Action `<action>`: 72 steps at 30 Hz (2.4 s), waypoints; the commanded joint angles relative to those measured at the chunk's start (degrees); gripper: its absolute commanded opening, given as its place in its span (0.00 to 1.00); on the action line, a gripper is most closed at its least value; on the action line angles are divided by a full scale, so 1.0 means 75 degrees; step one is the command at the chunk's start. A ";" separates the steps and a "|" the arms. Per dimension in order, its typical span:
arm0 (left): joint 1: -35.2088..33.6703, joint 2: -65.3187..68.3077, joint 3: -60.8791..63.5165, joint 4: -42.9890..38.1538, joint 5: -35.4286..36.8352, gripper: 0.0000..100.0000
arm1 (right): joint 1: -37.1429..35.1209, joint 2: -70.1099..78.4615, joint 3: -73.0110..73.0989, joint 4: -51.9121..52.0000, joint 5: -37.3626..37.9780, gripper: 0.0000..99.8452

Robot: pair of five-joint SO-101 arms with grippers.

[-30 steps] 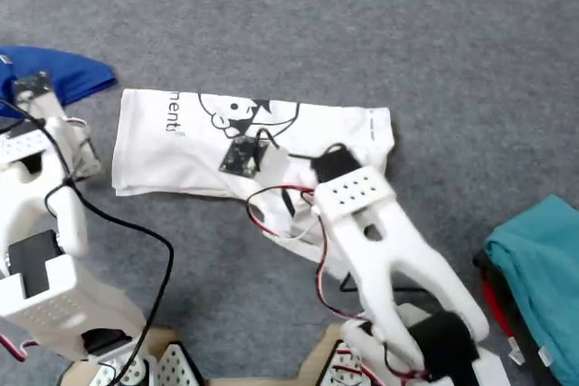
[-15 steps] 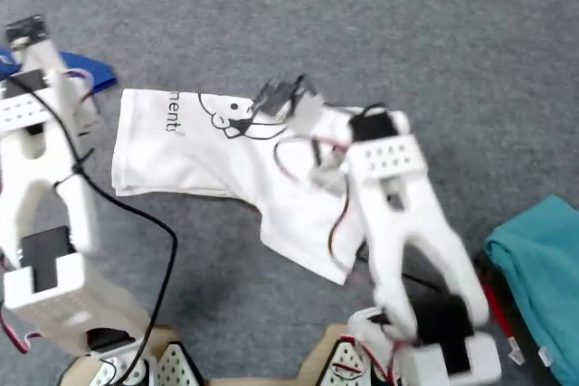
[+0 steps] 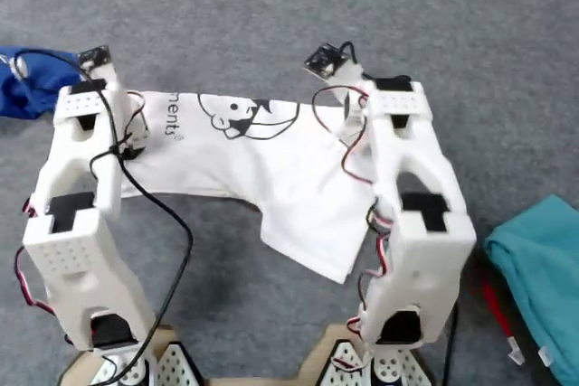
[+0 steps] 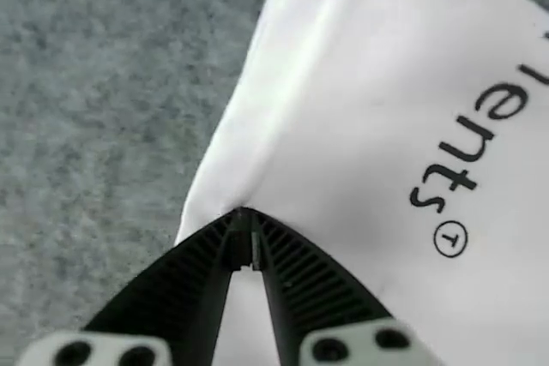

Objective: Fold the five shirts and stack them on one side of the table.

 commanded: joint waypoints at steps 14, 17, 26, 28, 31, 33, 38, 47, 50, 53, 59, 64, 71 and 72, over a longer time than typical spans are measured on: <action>-0.0352 -0.0041 -0.1653 0.1090 -0.1676 0.02 | 0.0346 0.0662 -0.3487 0.2098 0.1184 0.01; -0.0352 -0.0205 -0.2333 0.1559 -0.1700 0.02 | 0.0252 -0.0053 -0.3311 0.2368 0.1219 0.01; -0.0152 -0.0334 -0.2989 0.2766 -0.1723 0.02 | -0.0803 -0.3147 0.0615 0.2192 0.1465 0.01; -0.0199 -0.0346 -0.2977 0.2778 -0.1723 0.02 | -0.1131 -0.4155 0.2081 0.1547 0.1465 0.01; -0.0246 -0.0721 -0.2731 0.2848 -0.1793 0.02 | -0.1659 -0.5691 0.4062 0.0949 0.1453 0.01; -0.0188 -0.1260 -0.2168 0.2825 -0.2063 0.02 | -0.1975 -0.6558 0.4976 0.0844 0.1407 0.01; -0.0258 -0.3241 0.0551 0.1524 -0.2122 0.02 | -0.2561 -0.7684 0.6054 0.1078 0.1125 0.04; -0.0821 -0.5292 0.5474 -0.2274 -0.1231 0.02 | -0.3511 -0.7707 0.6863 0.0961 0.0234 0.16; -0.1043 -0.5199 0.5908 -0.3141 -0.0938 0.02 | -0.3768 -0.7730 0.7226 0.0961 -0.0281 0.16; -0.1242 -0.5011 0.6084 -0.3516 -0.0785 0.02 | -0.3874 -0.7754 0.7461 0.0973 -0.0774 0.16; -0.1711 -0.4929 0.5861 -0.3329 -0.0774 0.02 | -0.3886 -0.7707 0.7531 0.0949 -0.0832 0.16; -0.1700 -0.4929 0.5873 -0.3352 -0.0797 0.02 | -0.3886 -0.7695 0.7590 0.0949 -0.0856 0.21; -0.1676 -0.4917 0.5884 -0.3352 -0.0797 0.02 | -0.3956 -0.7168 0.7883 0.0551 -0.0856 0.21; -0.1629 -0.4917 0.5884 -0.3352 -0.0797 0.02 | -0.3968 -0.6945 0.7883 0.0445 -0.0856 0.21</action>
